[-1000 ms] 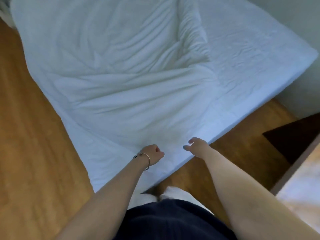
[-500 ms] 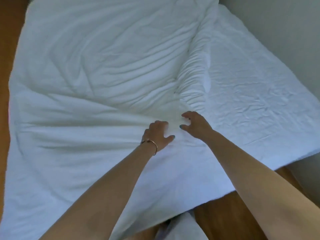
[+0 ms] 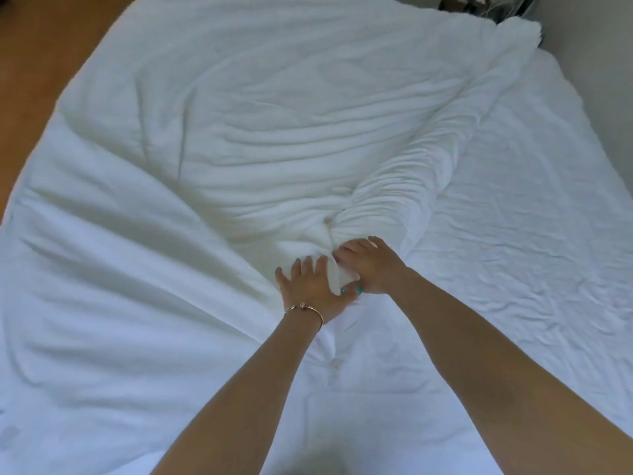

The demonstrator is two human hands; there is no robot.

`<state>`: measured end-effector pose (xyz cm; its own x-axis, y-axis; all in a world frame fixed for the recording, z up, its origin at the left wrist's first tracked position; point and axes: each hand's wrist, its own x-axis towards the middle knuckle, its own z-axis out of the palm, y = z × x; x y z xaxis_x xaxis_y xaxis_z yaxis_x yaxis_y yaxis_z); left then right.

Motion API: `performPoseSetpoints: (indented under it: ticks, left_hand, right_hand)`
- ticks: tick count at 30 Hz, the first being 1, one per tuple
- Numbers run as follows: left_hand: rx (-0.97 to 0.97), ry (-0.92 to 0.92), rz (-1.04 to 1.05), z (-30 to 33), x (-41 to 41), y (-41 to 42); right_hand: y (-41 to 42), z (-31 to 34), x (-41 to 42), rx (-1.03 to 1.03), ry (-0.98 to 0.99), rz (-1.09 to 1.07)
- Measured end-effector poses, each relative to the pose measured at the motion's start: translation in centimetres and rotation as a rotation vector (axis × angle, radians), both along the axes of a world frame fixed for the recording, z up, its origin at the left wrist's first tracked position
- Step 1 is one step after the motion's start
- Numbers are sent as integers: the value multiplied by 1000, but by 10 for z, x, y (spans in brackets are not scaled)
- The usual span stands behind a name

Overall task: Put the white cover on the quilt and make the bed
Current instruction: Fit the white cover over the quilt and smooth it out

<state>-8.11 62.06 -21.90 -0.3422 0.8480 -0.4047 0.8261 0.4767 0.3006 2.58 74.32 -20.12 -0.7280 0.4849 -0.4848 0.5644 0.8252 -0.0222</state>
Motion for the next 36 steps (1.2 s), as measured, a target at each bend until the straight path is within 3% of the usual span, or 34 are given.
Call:
performPoseSetpoints:
  ticks: [4,8,10,13,16,20,23,26,29,32,34,36]
  left_hand:
    - [4,78,-83,-23,-2,-8]
    - [300,-166,162,-47,-9,-34]
    - [374,-140,311,-52,-10,-37]
    - [184,28,566,-43,9,-35]
    - [-4,115,678,-36,30,-28]
    - [106,4,873,-39,25,-28]
    - [170,-126,1115,-50,27,-53]
    - [143,-80,1068,-67,35,-97]
    - [50,-71,955,-79,38,-116]
    - [-68,110,898,-67,40,-103]
    - [243,234,869,-49,47,-82]
    - [580,166,624,-35,62,-54]
  right_hand:
    - [13,-10,-6,13,87,70]
    - [22,-26,-11,41,161,176]
    - [25,-33,-9,26,160,193]
    - [34,-40,-1,-25,180,226]
    - [47,-39,-8,-7,115,346]
    - [31,-47,-8,1,119,399]
    - [11,-69,28,43,286,325]
    - [-7,-92,96,45,357,262]
    - [-18,-106,146,30,262,217]
    - [-18,-100,147,-11,234,181]
    - [-12,-96,143,-8,240,216]
    - [-10,-92,147,3,208,288]
